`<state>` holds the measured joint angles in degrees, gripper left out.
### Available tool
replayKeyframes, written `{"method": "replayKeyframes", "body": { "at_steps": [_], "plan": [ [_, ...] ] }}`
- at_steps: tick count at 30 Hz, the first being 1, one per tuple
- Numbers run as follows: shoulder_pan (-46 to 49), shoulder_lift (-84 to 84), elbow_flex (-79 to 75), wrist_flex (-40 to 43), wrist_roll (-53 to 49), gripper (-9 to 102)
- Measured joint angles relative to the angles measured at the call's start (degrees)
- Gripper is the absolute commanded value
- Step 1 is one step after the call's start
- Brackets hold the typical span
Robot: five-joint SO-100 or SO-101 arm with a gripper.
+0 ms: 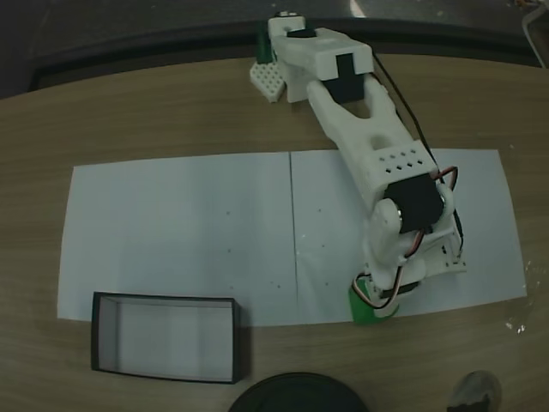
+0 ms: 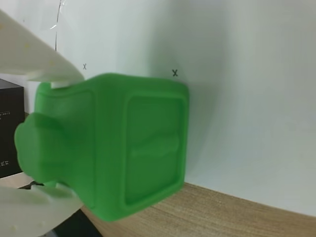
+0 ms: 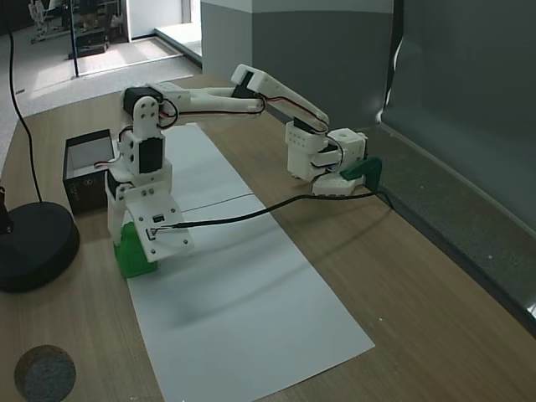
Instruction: Grab a green square and put it in the box.
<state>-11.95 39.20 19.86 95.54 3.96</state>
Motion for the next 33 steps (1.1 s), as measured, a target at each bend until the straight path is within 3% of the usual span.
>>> {"method": "replayKeyframes", "body": {
  "at_steps": [6,17,23,33],
  "plan": [
    [5.1,3.6,-9.2,3.1,-4.9,9],
    [24.6,20.2,-19.2,2.4,-5.1,9],
    [35.2,14.1,-19.3,-1.7,-5.1,9],
    [35.9,-0.3,-19.2,-1.9,-5.8,14]
  ]
}}
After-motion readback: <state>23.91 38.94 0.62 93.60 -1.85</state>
